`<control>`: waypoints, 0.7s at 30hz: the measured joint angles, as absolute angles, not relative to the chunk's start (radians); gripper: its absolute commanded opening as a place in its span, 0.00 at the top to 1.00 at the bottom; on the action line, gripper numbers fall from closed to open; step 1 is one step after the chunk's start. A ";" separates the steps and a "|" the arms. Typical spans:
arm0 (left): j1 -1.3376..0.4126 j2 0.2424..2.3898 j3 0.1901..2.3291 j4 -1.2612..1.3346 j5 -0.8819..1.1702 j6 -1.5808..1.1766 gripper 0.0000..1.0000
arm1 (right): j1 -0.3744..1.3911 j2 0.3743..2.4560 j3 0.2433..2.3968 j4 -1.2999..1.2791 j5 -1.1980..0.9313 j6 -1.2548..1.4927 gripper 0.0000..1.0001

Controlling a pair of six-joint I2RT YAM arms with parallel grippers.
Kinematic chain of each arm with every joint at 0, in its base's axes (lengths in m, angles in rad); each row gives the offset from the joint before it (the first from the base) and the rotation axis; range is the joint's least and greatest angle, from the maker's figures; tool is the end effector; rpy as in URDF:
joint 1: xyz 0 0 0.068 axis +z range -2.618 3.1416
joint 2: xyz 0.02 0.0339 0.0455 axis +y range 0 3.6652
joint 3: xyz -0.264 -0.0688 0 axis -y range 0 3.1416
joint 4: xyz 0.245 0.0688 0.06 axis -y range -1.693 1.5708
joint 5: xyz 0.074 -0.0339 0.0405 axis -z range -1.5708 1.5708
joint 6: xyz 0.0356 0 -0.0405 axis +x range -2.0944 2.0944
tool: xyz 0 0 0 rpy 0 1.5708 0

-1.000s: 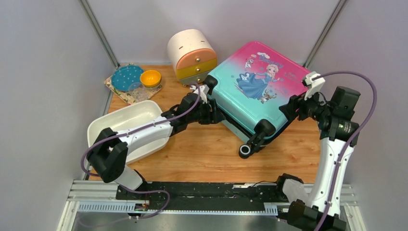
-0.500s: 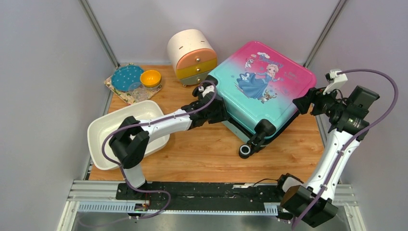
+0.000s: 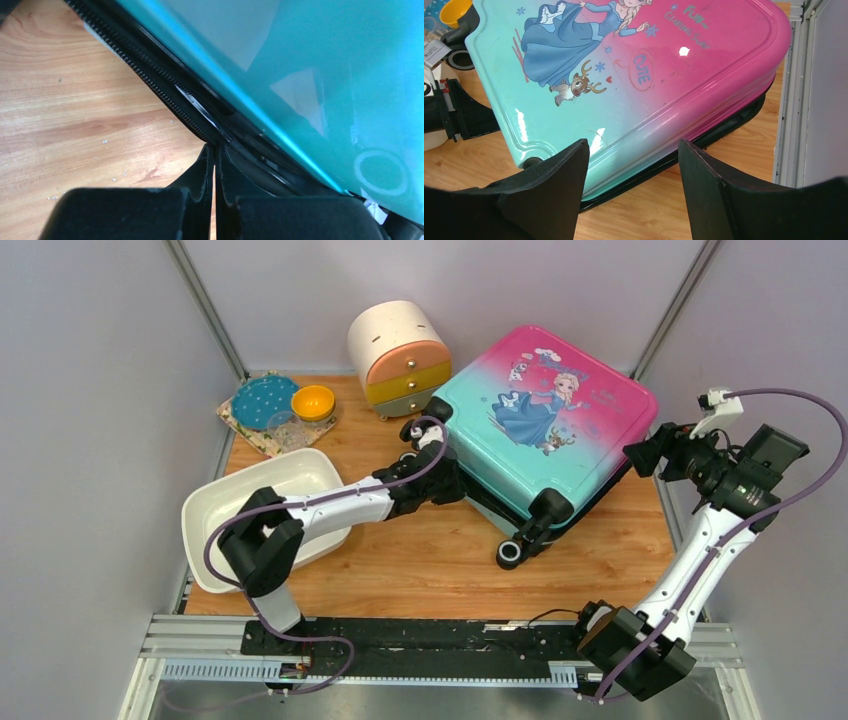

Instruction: Open, take out, and arrange the luggage

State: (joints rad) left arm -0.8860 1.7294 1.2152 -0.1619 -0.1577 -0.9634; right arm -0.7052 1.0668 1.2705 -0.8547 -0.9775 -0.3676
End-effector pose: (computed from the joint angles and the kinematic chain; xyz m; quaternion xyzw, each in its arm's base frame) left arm 0.2508 -0.2983 0.2376 -0.0688 0.8968 -0.3016 0.3163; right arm 0.1676 -0.1039 0.3961 -0.0725 0.8150 0.1614 0.5519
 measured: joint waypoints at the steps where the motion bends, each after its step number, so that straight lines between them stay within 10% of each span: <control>1: -0.883 1.716 1.180 -0.152 -0.157 -0.963 1.00 | -0.711 1.068 1.271 -0.855 -0.978 -0.368 0.31; 16: -0.699 1.365 0.770 -0.337 -0.150 -0.605 0.99 | -0.756 1.179 1.328 -0.844 -0.909 -0.371 0.33; 21: -0.632 1.279 0.751 -0.333 -0.096 -0.476 0.56 | -0.742 1.261 1.340 -0.771 -0.793 -0.310 0.37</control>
State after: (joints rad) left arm -0.6323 1.2785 0.7513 -0.3332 -0.0963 -0.4759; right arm -0.7422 1.2613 1.3403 -0.7712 -0.7925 -0.3096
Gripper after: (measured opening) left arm 0.259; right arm 0.643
